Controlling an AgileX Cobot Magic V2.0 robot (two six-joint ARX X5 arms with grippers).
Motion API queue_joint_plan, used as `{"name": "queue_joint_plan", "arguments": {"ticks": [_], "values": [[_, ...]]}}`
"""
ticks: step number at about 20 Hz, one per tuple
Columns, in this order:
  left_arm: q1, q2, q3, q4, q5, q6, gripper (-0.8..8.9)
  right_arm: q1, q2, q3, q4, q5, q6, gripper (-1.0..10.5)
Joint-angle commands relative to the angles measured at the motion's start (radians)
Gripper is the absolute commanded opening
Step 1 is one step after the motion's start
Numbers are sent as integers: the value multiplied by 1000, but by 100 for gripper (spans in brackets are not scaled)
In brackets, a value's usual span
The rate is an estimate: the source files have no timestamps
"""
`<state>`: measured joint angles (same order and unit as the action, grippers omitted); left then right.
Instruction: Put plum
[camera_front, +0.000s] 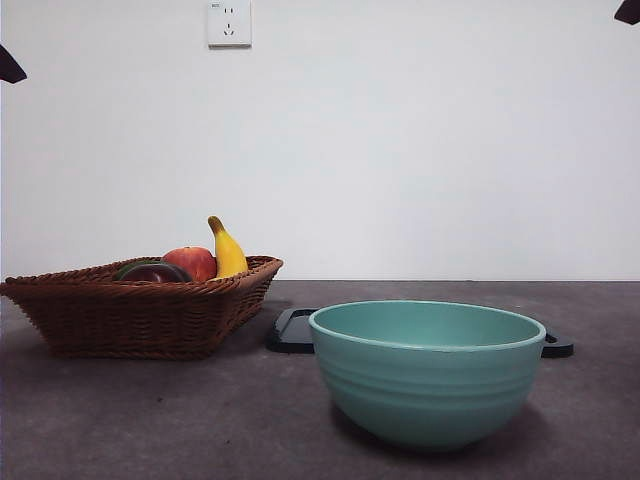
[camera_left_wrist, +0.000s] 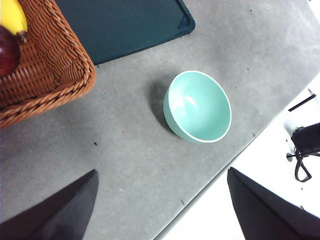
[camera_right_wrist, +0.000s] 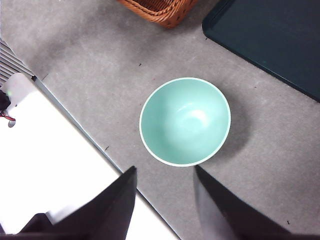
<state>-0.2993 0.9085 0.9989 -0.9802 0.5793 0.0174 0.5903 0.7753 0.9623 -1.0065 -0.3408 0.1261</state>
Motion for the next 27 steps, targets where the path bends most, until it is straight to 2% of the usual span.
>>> {"name": "queue_joint_plan", "arguments": {"ticks": [1,9,10,11,13,14,27], "values": [[-4,6,11,2,5,16,404,10,6,16,6,-3,-18,182],[-4,6,11,0,5,16,397,10,7,16,6,-3,-18,181],[-4,6,11,0,5,16,364,10,7,16,6,-3,-18,181],[-4,6,11,0,5,16,282,10,7,16,5,-3,-18,174],[-4,6,11,1,5,16,68,10,7,16,1,-3,-18,51],[-4,6,11,1,5,16,4,10,7,16,-1,-2,-19,8],[-4,6,11,8,5,17,7,10,7,16,39,1,-22,8]]}}
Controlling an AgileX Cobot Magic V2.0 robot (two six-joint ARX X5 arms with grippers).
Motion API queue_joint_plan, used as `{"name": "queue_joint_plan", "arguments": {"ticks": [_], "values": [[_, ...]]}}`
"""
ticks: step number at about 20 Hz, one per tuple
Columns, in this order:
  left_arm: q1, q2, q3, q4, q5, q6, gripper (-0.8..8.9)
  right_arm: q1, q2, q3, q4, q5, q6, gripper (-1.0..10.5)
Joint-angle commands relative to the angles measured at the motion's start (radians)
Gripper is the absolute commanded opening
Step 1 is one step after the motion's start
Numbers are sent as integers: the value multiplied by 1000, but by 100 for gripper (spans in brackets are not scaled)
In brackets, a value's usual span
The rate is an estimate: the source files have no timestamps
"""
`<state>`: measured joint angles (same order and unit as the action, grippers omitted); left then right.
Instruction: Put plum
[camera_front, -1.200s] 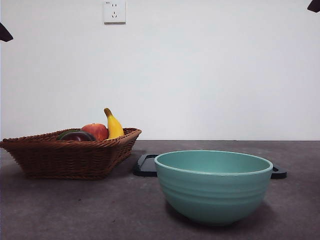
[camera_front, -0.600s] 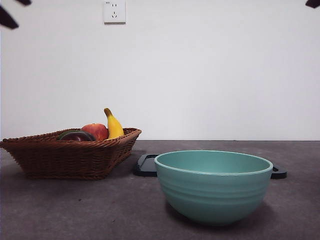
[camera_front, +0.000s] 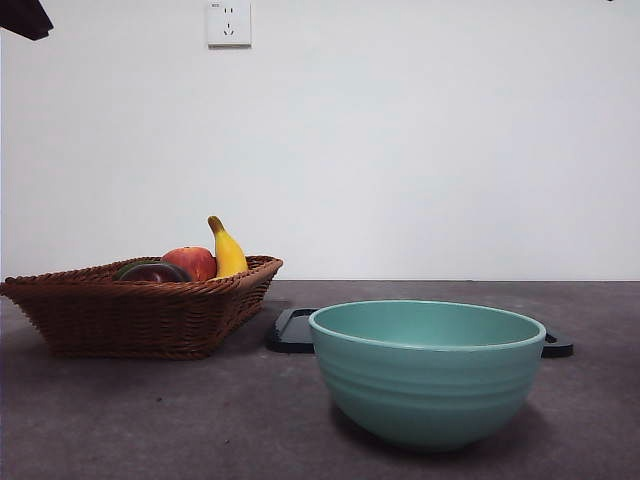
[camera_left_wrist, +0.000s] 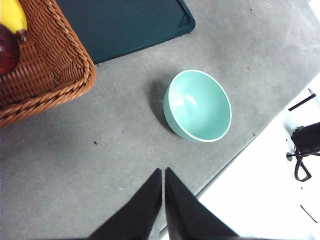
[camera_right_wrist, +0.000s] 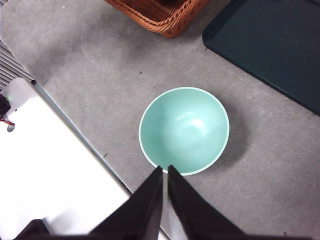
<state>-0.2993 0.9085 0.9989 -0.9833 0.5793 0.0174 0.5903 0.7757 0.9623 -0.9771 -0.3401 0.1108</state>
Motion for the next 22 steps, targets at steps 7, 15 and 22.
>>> {"name": "queue_joint_plan", "arguments": {"ticks": [7,15,22], "values": [[-4,6,11,22,2,27,7,10,6,16,9,0,-7,8],[125,-154,-12,537,-198,241,7,10,6,16,10,0,-7,8],[337,-464,-290,868,-518,256,7,10,6,16,10,0,-7,8]]}}
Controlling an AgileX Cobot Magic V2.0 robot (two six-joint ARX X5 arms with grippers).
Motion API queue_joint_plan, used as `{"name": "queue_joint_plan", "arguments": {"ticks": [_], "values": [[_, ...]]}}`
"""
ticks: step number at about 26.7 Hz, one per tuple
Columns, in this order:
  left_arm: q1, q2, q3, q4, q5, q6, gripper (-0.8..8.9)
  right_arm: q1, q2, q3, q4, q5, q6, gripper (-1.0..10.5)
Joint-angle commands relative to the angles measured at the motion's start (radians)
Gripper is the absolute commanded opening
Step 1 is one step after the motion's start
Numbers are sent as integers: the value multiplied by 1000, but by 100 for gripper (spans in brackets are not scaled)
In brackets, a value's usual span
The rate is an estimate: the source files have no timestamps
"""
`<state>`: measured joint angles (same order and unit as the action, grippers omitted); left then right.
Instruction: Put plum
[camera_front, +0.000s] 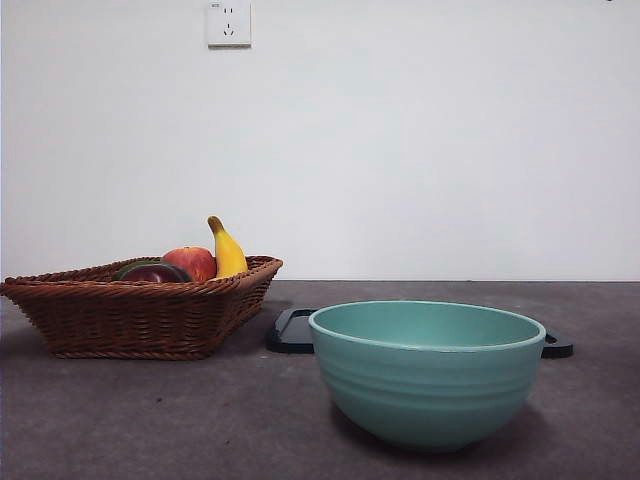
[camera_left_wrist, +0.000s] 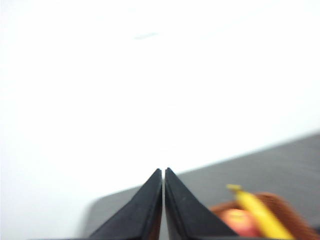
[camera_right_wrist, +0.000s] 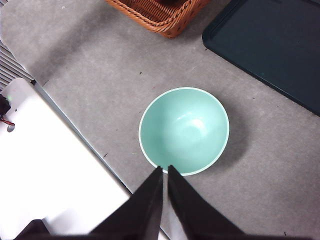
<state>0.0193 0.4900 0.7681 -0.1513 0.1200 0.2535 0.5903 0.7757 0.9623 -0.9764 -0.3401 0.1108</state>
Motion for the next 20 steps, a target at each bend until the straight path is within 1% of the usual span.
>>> {"name": "queue_joint_plan", "arguments": {"ticks": [1,4,7,12,14,20], "values": [[30,-78,-99,54,-85,19,7,10,6,16,9,0,-7,8],[55,-165,-214,88,-146,20,7,10,6,16,9,0,-7,8],[71,-245,-335,103,-178,19,7,10,6,16,9,0,-7,8],[84,-349,-521,127,-181,14,7,10,6,16,8,0,-7,8],[86,-389,-584,122,-181,0,7,10,6,16,9,0,-7,8],[86,-463,-691,121,-181,-15,7,10,6,16,9,0,-7,8]]}}
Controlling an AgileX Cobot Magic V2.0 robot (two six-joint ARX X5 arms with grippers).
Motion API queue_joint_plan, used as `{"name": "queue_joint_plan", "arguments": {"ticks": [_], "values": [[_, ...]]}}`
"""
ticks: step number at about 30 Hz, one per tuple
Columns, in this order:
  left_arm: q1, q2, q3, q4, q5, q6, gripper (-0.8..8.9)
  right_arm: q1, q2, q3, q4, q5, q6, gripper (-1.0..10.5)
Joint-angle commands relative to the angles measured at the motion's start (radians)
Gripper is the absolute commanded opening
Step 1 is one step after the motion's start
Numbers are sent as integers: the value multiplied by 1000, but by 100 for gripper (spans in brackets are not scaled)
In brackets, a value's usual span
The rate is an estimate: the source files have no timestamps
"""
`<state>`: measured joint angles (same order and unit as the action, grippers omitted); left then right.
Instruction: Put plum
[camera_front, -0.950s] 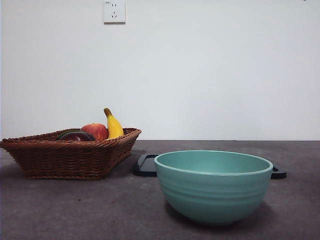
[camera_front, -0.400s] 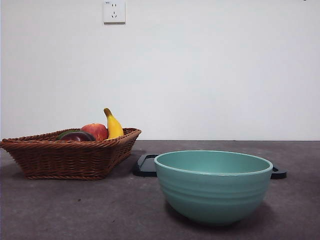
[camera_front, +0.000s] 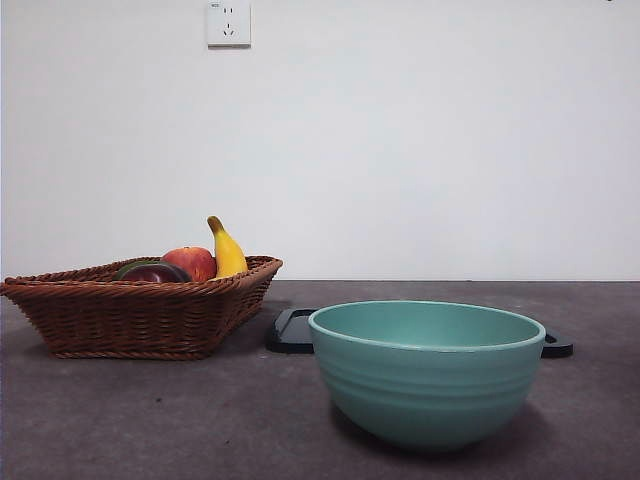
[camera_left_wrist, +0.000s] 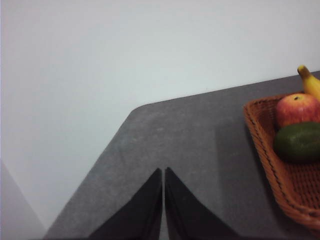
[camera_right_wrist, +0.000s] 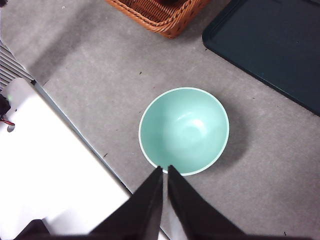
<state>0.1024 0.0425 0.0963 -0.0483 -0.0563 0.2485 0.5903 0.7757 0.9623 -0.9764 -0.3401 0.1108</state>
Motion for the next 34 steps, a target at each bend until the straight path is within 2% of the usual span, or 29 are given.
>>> {"name": "queue_joint_plan", "arguments": {"ticks": [1,14,21,34], "values": [[3,-24,-31,18,-5,-10,7,10,6,16,9,0,-7,8],[4,-40,-86,-96,-5,-38,7,10,6,16,9,0,-7,8],[4,-39,-85,-139,-4,-153,7,10,6,16,9,0,-7,8],[4,-39,-85,-139,-4,-153,7,10,6,16,9,0,-7,8]]}}
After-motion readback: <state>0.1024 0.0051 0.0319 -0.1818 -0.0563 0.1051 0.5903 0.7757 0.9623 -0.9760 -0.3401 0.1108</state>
